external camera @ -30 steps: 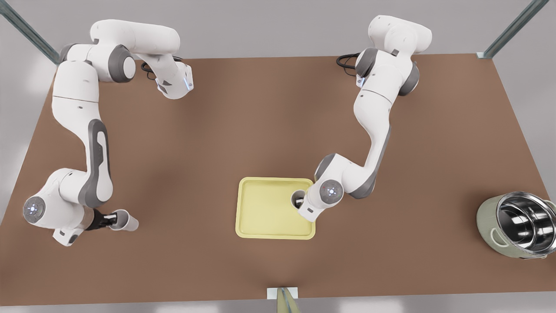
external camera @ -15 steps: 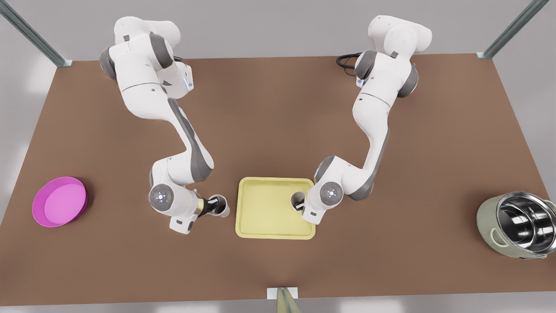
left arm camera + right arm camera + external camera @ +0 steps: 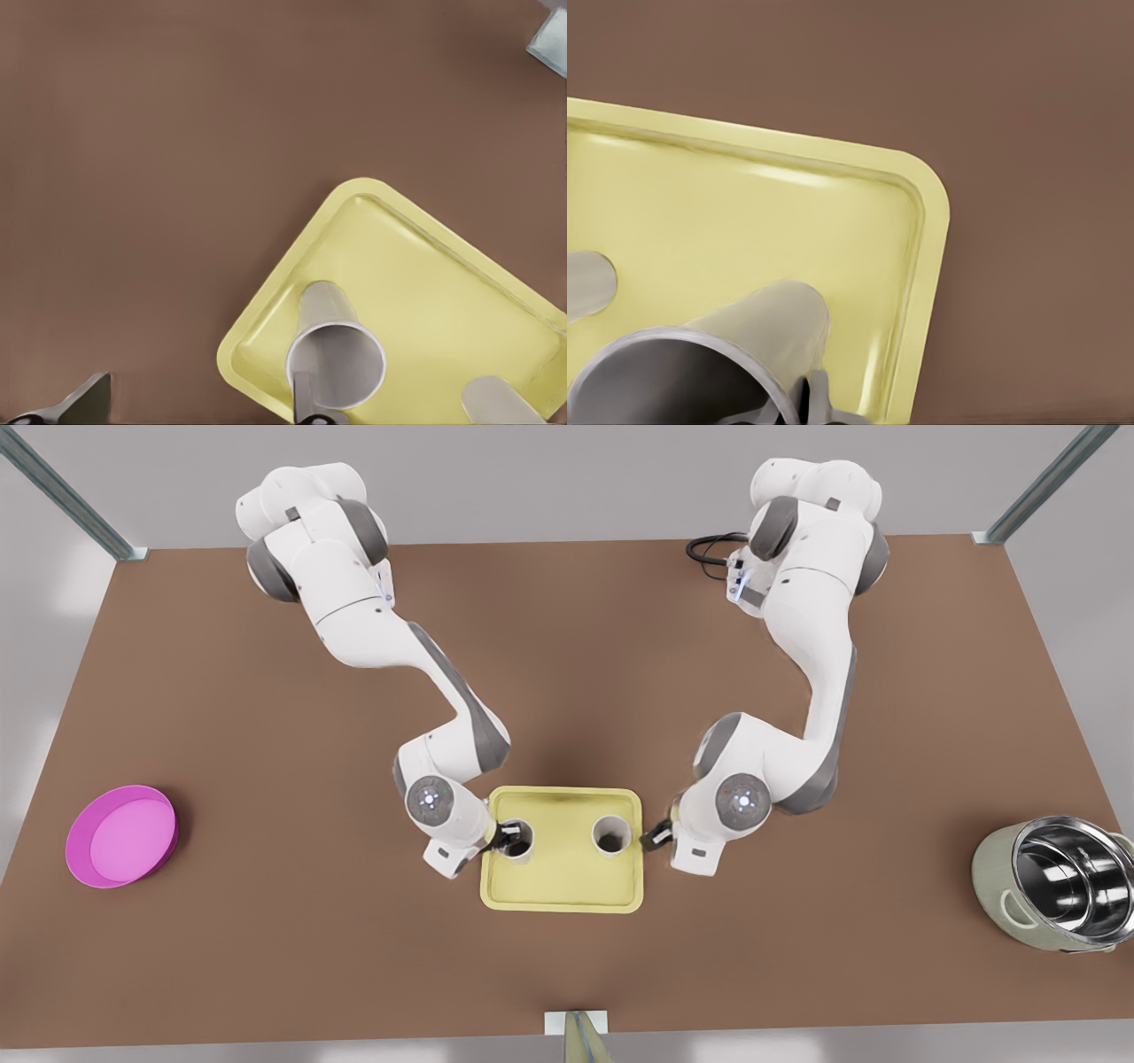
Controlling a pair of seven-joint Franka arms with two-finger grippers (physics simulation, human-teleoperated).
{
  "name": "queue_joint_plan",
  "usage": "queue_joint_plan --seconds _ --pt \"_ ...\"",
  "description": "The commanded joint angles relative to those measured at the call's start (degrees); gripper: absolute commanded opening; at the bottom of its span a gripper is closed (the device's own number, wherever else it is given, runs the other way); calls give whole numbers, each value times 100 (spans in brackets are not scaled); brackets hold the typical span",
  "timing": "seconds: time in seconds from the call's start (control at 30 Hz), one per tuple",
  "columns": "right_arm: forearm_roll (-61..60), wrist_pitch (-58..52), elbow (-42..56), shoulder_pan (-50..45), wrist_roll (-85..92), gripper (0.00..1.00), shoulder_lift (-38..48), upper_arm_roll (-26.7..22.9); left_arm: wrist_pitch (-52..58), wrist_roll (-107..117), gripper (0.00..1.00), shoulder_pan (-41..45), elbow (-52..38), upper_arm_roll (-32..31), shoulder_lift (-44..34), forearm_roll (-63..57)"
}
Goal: Use both arms to respectively pick up the white IKEA cups from the middle-left and middle-right positions, then place the white IKEA cups onto the middle-middle tray, ensuring that the cups remain upright and do not tip over
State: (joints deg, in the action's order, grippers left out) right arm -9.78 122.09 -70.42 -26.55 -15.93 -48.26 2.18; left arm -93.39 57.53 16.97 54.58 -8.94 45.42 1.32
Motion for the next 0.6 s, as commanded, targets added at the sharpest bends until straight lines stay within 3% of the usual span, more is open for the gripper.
queue_joint_plan --seconds 0.0,0.03,0.07,0.1,0.17,0.2,0.23,0.4,0.47,0.57 --pt "38 113 -15 -8 -2108 21 0 2 1481 -1006 100 -440 0 7 -402 -483" --pt "20 113 -15 1 -2108 22 0 2 1798 -1955 100 -756 -9 -2 -437 -572" --pt "90 113 -7 -8 -2108 100 -43 -7 1860 -2895 100 -1072 0 -11 -639 -809" --pt "99 122 -7 -17 -2099 100 -52 -7 2018 -3976 100 -1319 18 -20 -841 -940" --pt "108 122 -7 -17 -2099 100 -52 -7 1166 -5796 100 -1275 2205 349 -2625 -1046" --pt "108 122 -7 -17 -2099 100 -52 -7 1035 -5771 100 -1275 2547 358 -3046 -1037" --pt "108 122 -7 -17 -2099 100 -52 -7 217 -5736 100 -1258 3242 358 -3487 -1029" --pt "99 69 2 18 -2072 100 0 -7 708 -5779 100 -1231 3173 411 -3663 -739" --pt "90 -378 2 62 -2011 100 211 -42 1500 -5771 100 -1222 2865 394 -3655 -765" --pt "90 -968 11 537 -1071 100 282 -42 1500 -5771 100 -1266 2856 385 -3558 -730"
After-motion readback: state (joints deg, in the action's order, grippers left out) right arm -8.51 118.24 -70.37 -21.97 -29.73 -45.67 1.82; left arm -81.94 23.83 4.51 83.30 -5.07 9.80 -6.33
